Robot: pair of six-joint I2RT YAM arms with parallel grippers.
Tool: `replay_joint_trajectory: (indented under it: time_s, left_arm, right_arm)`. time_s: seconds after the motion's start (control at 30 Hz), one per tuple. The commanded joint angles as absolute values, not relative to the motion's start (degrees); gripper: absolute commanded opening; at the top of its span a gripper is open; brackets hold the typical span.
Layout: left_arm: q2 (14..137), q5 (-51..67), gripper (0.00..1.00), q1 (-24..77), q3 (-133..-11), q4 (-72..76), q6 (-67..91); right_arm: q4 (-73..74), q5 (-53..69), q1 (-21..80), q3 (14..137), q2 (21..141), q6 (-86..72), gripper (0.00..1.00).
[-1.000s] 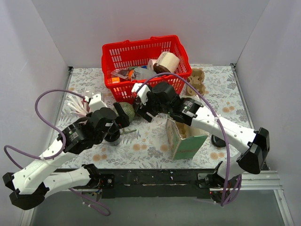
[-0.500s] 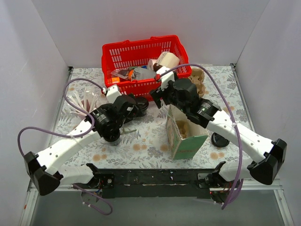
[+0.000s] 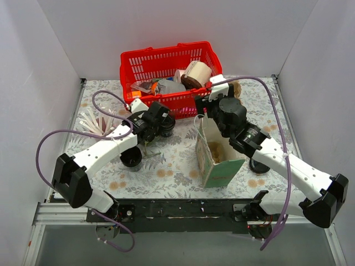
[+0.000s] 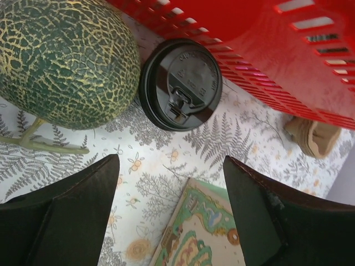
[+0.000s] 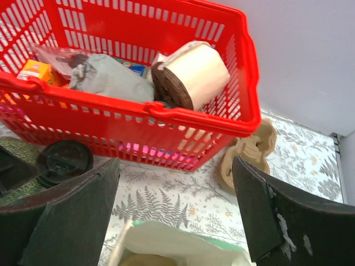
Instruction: Pack the takeout coffee
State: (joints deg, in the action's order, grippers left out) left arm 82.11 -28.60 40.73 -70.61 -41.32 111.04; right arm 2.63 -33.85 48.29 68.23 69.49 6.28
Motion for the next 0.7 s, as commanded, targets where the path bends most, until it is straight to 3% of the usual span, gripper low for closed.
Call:
replay_joint_trajectory:
  time_s: [0.0, 0.37, 0.67]
  left_arm:
    - [84.7, -33.0, 0.74, 40.1, -71.9, -41.1, 121.8]
    - [95.0, -38.8, 0.54, 39.7, -77.6, -47.4, 128.8]
    - [95.6, -37.9, 0.49, 39.7, -76.5, -41.7, 129.1]
  right_arm:
    - [-5.4, -36.9, 46.9, 64.2, 63.8, 5.5, 0.89]
    - [-9.8, -33.8, 46.2, 57.4, 58.7, 5.1, 0.90]
    - [-10.5, -35.2, 46.1, 56.6, 58.8, 5.4, 0.90]
